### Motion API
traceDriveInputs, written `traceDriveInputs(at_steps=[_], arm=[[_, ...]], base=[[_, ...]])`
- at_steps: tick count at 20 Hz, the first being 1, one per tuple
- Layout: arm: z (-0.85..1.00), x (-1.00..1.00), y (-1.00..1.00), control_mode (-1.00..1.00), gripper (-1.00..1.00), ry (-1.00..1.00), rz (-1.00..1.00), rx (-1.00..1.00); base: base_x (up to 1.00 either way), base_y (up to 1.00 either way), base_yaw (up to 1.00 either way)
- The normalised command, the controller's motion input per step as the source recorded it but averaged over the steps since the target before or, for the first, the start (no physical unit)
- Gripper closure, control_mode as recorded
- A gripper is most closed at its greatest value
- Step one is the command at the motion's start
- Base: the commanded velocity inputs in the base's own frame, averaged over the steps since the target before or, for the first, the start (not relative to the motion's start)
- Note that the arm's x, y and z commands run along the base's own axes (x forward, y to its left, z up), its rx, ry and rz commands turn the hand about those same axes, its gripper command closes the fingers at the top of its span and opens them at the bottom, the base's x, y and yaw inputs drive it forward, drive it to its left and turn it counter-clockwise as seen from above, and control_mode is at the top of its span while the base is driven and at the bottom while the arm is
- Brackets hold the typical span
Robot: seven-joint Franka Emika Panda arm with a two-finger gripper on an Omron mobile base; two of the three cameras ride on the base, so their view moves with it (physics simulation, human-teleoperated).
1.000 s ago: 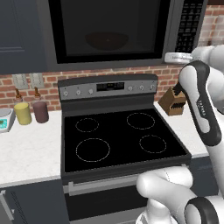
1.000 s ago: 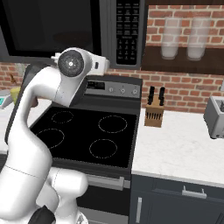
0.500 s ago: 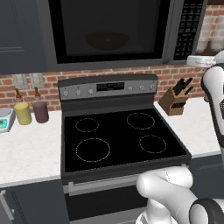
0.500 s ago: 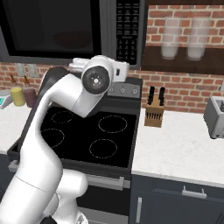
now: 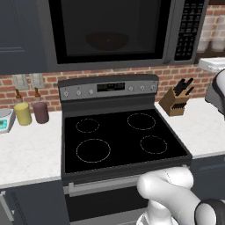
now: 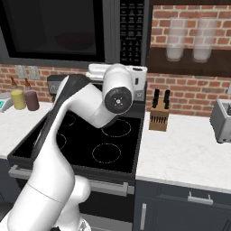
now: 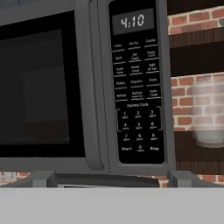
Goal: Open the microwave, place the bowl with waffle inside the microwave, then close the microwave door and turn it on.
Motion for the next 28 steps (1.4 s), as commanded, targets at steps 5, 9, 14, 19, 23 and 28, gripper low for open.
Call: traceDriveInputs(at_steps=[5,9,14,19,23,28], arm=[[0.00,0.00,-0.14,-1.00,-1.00,0.00,0.00,0.00],[0.00,0.00,-0.06,-1.00,-1.00,0.02,0.00,0.00],[0.00,0.01,-0.11,-1.00,-1.00,0.04,-0.04,0.00],[-0.03,0.07,-0.19,-1.00,-1.00,0.03,-0.12,0.00],[-0.11,0.16,-0.17,-1.00,-1.00,0.01,-0.12,0.00],[-0.10,0.25,-0.06,-1.00,-1.00,0.00,-0.11,0.00]], base=[[0.00,0.00,0.00],[0.00,0.00,0.00],[0.00,0.00,0.00],[0.00,0.00,0.00],[0.00,0.00,0.00],[0.00,0.00,0.00]])
